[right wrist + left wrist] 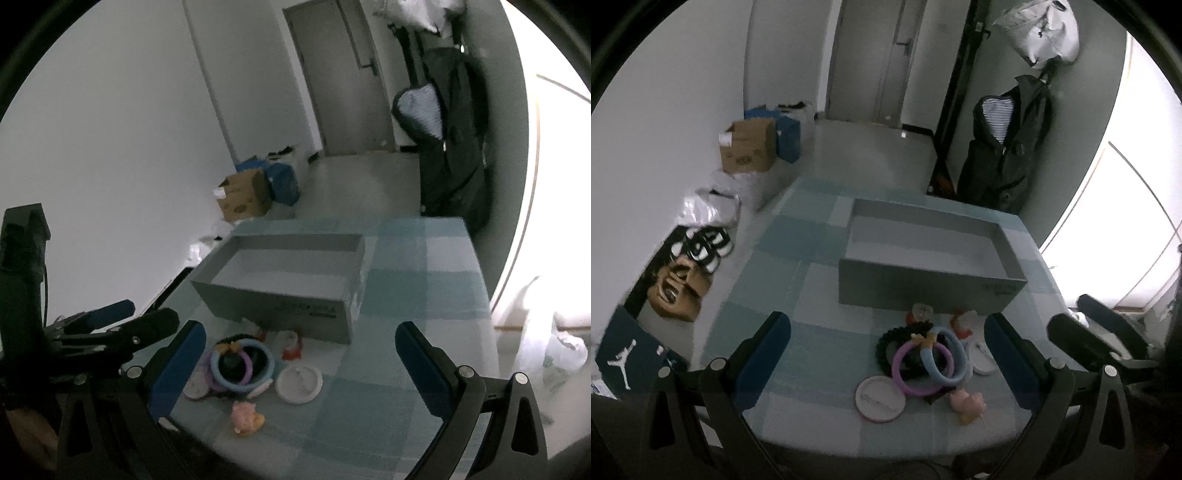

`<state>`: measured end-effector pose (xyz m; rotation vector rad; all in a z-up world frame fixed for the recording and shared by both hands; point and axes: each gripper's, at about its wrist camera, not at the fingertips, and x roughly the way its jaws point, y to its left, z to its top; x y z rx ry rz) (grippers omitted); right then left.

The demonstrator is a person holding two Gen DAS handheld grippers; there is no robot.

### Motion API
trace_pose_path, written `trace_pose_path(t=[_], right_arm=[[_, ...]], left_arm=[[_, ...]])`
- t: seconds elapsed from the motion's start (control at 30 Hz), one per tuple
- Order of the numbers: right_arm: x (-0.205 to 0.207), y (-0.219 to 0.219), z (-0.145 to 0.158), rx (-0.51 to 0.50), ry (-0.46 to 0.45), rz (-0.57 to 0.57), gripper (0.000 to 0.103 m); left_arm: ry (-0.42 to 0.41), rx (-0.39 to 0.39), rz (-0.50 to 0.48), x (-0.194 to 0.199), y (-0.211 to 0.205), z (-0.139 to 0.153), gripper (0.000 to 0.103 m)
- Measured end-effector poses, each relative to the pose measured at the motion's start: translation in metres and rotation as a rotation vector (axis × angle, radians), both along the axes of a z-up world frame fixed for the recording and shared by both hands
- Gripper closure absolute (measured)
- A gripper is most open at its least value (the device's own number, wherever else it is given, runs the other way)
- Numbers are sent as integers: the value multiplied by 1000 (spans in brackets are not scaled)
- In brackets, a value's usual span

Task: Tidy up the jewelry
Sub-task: 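Lower the left tool to the white disc while the right tool approaches the small red item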

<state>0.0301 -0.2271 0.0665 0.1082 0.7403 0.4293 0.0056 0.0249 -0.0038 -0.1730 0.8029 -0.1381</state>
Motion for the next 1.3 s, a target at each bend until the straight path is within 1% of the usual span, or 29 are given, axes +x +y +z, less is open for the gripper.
trace_pose_path(t=[0.07, 0.17, 0.2, 0.27, 0.33, 0.4, 0.5, 0.57, 0.63, 0.7, 0.73, 0.9, 1.0, 1.2, 1.3], right_arm=[[5, 3, -6, 14, 38, 17, 4], [14, 10, -16, 12, 99, 39, 12], [18, 12, -20, 10, 118, 46, 17], [27, 17, -30, 19, 174, 65, 24], [36, 21, -40, 21, 218, 73, 33], [43, 24, -48, 27, 254, 73, 38], [54, 23, -60, 54, 316, 64, 50], [60, 23, -64, 57, 335, 62, 52], [62, 25, -65, 57, 340, 67, 58], [64, 26, -65, 49, 337, 71, 61], [65, 26, -66, 47, 337, 71, 66], [74, 30, -70, 61, 374, 89, 81], [75, 29, -69, 54, 366, 85, 81], [74, 30, -66, 69, 355, 73, 82], [70, 29, -61, 83, 335, 83, 82]], left_arm=[[32, -37, 13, 3, 11, -3, 1], [70, -53, 46, 8, 22, -9, 1], [77, -56, 54, 9, 25, -11, 1], [95, -55, 66, 11, 30, -15, 1], [115, -26, 73, 14, 33, -20, 1], [140, -13, 69, 15, 35, -26, 1], [173, -30, 55, 17, 39, -30, 1], [193, -30, 39, 16, 41, -33, 1], [203, -26, 23, 14, 41, -34, 1], [213, -19, -1, 11, 40, -36, 1], [219, -16, -9, 11, 39, -36, 1], [266, 11, -62, 4, 31, -45, 1], [278, 47, -104, 1, 24, -45, 1], [254, 116, -133, 2, 14, -43, 1], [237, 168, -179, 3, 9, -44, 2]])
